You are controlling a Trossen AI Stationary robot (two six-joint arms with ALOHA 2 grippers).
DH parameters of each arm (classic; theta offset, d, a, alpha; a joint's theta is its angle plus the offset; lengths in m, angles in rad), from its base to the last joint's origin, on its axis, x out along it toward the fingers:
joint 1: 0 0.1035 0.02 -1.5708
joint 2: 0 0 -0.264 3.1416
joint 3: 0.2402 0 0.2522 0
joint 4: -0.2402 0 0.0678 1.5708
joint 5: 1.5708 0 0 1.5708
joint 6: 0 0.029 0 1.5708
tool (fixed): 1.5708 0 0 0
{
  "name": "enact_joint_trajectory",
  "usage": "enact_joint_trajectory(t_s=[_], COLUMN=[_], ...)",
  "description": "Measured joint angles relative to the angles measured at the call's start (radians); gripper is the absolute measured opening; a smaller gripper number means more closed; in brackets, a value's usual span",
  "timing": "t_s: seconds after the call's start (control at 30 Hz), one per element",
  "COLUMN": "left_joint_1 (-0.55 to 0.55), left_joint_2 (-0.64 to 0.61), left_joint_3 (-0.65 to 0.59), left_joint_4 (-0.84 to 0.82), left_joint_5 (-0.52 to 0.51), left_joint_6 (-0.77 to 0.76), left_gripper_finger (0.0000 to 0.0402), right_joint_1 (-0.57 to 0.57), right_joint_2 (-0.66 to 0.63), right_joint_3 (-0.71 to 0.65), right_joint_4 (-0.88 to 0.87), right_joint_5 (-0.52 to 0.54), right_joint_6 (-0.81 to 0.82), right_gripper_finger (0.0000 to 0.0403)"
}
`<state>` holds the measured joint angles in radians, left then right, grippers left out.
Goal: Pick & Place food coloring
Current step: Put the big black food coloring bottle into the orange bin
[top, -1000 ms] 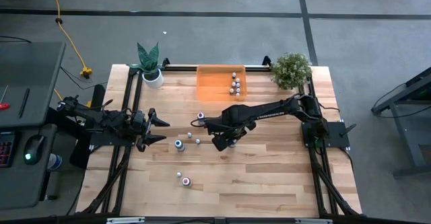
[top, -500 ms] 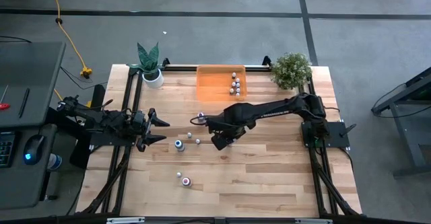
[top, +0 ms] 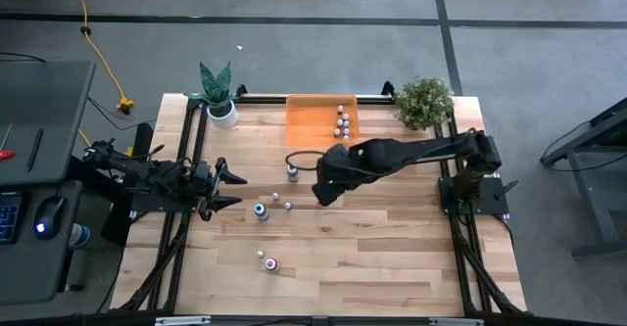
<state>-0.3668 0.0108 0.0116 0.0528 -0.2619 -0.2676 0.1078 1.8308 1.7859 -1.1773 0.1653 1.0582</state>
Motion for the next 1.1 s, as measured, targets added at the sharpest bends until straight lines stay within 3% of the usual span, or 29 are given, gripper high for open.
enact_joint_trajectory(t_s=[0.33,0.57,0.83,1.1], left_joint_1=[0.0,0.0,0.0,0.0], left_joint_2=[0.0,0.0,0.0,0.0], left_joint_3=[0.0,0.0,0.0,0.0], left_joint_4=[0.0,0.0,0.0,0.0], left_joint_5=[0.0,0.0,0.0,0.0], left_joint_6=[0.0,0.0,0.0,0.0], left_gripper_finger=[0.0271,0.0271,0.0271,0.0271], right_joint_1=[-0.003,-0.061,-0.219,-0.358], right_joint_2=[-0.092,-0.126,-0.157,-0.157], right_joint_3=[0.0,0.0,0.0,0.0], right_joint_4=[0.127,0.232,0.346,0.531], right_joint_5=[0.264,0.348,0.287,0.018], right_joint_6=[-0.187,-0.429,-0.7,-0.927], right_gripper_finger=[0.011,0.0109,0.0109,0.0109])
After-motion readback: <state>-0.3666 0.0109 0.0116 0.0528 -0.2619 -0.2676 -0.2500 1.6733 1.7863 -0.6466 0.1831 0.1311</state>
